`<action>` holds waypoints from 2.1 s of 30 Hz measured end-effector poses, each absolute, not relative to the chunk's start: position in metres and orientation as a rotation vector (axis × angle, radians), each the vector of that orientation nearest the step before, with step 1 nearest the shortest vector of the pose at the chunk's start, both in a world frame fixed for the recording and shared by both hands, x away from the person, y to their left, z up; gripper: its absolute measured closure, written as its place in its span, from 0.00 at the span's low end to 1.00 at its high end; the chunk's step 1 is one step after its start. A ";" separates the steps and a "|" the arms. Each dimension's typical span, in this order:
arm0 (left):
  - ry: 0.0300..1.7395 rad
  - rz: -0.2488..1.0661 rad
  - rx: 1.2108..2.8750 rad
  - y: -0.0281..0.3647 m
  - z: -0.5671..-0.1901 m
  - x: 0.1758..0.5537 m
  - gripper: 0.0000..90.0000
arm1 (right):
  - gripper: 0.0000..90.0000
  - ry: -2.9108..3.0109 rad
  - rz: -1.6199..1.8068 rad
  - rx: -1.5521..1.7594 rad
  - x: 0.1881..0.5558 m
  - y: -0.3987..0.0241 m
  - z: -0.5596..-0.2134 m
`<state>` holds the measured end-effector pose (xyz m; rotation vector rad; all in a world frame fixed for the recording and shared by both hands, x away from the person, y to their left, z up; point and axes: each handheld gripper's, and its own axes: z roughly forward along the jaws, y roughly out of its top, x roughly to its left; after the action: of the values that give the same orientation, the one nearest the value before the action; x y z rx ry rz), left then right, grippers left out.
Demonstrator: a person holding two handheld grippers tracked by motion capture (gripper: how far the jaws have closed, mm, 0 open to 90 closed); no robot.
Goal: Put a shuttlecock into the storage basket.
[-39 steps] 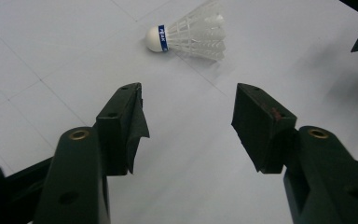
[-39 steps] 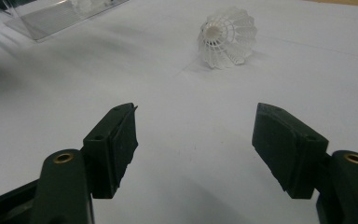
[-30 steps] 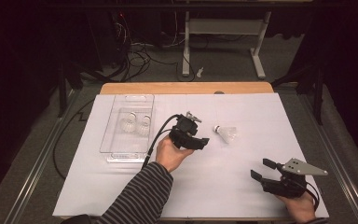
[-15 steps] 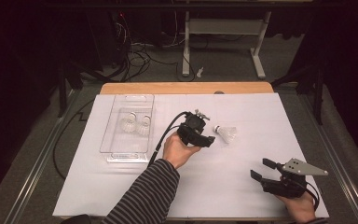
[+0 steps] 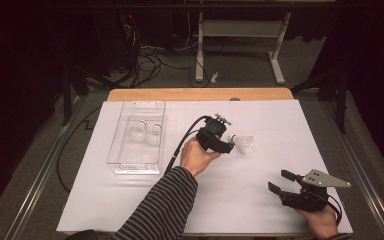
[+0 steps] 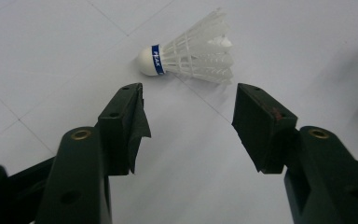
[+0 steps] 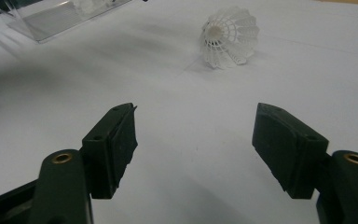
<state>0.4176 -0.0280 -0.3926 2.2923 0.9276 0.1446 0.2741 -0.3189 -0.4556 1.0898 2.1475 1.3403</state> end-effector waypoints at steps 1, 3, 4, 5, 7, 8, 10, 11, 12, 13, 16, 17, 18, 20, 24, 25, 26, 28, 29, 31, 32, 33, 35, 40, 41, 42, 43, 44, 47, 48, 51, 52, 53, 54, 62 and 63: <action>0.926 0.144 2.297 -0.029 -0.393 0.418 0.49 | 0.34 2.148 1.340 1.090 0.274 -0.319 -0.456; 0.927 0.145 2.300 -0.031 -0.393 0.419 0.49 | 0.34 2.148 1.340 1.089 0.274 -0.319 -0.456; 0.927 0.145 2.300 -0.032 -0.393 0.420 0.49 | 0.34 2.149 1.341 1.089 0.274 -0.319 -0.456; 0.928 0.142 2.302 -0.033 -0.393 0.420 0.49 | 0.34 2.150 1.340 1.087 0.274 -0.319 -0.456; 0.928 0.141 2.301 -0.035 -0.393 0.422 0.49 | 0.34 2.153 1.337 1.090 0.274 -0.319 -0.456; 0.929 0.142 2.300 -0.036 -0.393 0.423 0.49 | 0.34 2.153 1.335 1.087 0.274 -0.319 -0.456; 0.939 0.146 2.301 -0.039 -0.393 0.424 0.49 | 0.34 2.154 1.334 1.087 0.274 -0.319 -0.456; 0.942 0.146 2.304 -0.040 -0.394 0.425 0.50 | 0.34 2.153 1.334 1.086 0.274 -0.319 -0.456; 0.944 0.144 2.310 -0.041 -0.394 0.426 0.50 | 0.34 2.153 1.335 1.086 0.274 -0.319 -0.456; 0.943 0.144 2.312 -0.042 -0.394 0.427 0.50 | 0.34 2.152 1.336 1.088 0.274 -0.319 -0.456; 0.936 0.146 2.322 -0.046 -0.393 0.428 0.50 | 0.34 2.155 1.336 1.087 0.274 -0.319 -0.456; 0.935 0.144 2.318 -0.048 -0.393 0.428 0.50 | 0.34 2.155 1.336 1.087 0.274 -0.319 -0.456; 0.933 0.143 2.320 -0.049 -0.392 0.429 0.50 | 0.34 2.154 1.336 1.086 0.274 -0.319 -0.456; 0.936 0.126 2.314 -0.052 -0.392 0.430 0.50 | 0.34 2.154 1.337 1.091 0.274 -0.319 -0.456; 0.934 0.110 2.305 -0.055 -0.391 0.431 0.50 | 0.34 2.151 1.341 1.089 0.274 -0.319 -0.456; 0.937 0.110 2.308 -0.055 -0.391 0.432 0.50 | 0.34 2.152 1.341 1.092 0.274 -0.319 -0.456; 0.941 0.116 2.313 -0.056 -0.391 0.433 0.50 | 0.34 2.153 1.340 1.091 0.274 -0.319 -0.456; 0.946 0.112 2.322 -0.057 -0.391 0.435 0.50 | 0.34 2.155 1.340 1.086 0.274 -0.319 -0.456; 0.946 0.114 2.323 -0.058 -0.390 0.435 0.50 | 0.34 2.153 1.341 1.084 0.274 -0.319 -0.456; 0.939 0.116 2.323 -0.060 -0.390 0.435 0.50 | 0.34 2.152 1.341 1.087 0.274 -0.319 -0.456; 0.939 0.117 2.325 -0.062 -0.391 0.435 0.50 | 0.34 2.153 1.340 1.088 0.274 -0.319 -0.456; 0.938 0.122 2.328 -0.064 -0.391 0.436 0.50 | 0.34 2.153 1.340 1.089 0.274 -0.319 -0.456; 0.939 0.121 2.327 -0.066 -0.391 0.437 0.49 | 0.35 2.155 1.341 1.089 0.274 -0.319 -0.456; 0.936 0.117 2.324 -0.073 -0.391 0.440 0.49 | 0.35 2.155 1.341 1.090 0.274 -0.319 -0.456; 0.935 0.122 2.327 -0.074 -0.391 0.440 0.49 | 0.35 2.157 1.341 1.089 0.274 -0.319 -0.456; 0.934 0.127 2.330 -0.075 -0.392 0.440 0.49 | 0.34 2.157 1.340 1.087 0.274 -0.319 -0.456; 0.935 0.128 2.328 -0.076 -0.392 0.441 0.49 | 0.35 2.157 1.341 1.085 0.274 -0.319 -0.456; 0.935 0.128 2.326 -0.077 -0.392 0.441 0.49 | 0.35 2.157 1.341 1.087 0.274 -0.319 -0.456; 0.940 0.121 2.319 -0.080 -0.393 0.442 0.49 | 0.35 2.158 1.340 1.084 0.275 -0.319 -0.456; 0.941 0.118 2.321 -0.082 -0.394 0.443 0.49 | 0.35 2.158 1.341 1.084 0.275 -0.319 -0.456; 0.950 0.111 2.329 -0.086 -0.397 0.443 0.48 | 0.35 2.159 1.341 1.085 0.275 -0.319 -0.456; 0.951 0.115 2.333 -0.087 -0.398 0.443 0.47 | 0.35 2.159 1.341 1.085 0.275 -0.319 -0.456; 0.954 0.118 2.336 -0.088 -0.399 0.444 0.47 | 0.35 2.159 1.341 1.085 0.275 -0.319 -0.456; 0.958 0.122 2.339 -0.089 -0.400 0.444 0.47 | 0.35 2.159 1.342 1.082 0.275 -0.319 -0.456; 0.994 0.122 2.377 -0.093 -0.408 0.447 0.46 | 0.35 2.161 1.342 1.084 0.275 -0.319 -0.456; 0.996 0.121 2.380 -0.093 -0.409 0.446 0.46 | 0.35 2.161 1.342 1.084 0.275 -0.319 -0.456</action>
<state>0.4465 -0.0929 -0.4087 2.3797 0.9956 0.1211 0.2747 -0.3188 -0.4560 1.0840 2.1608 1.3418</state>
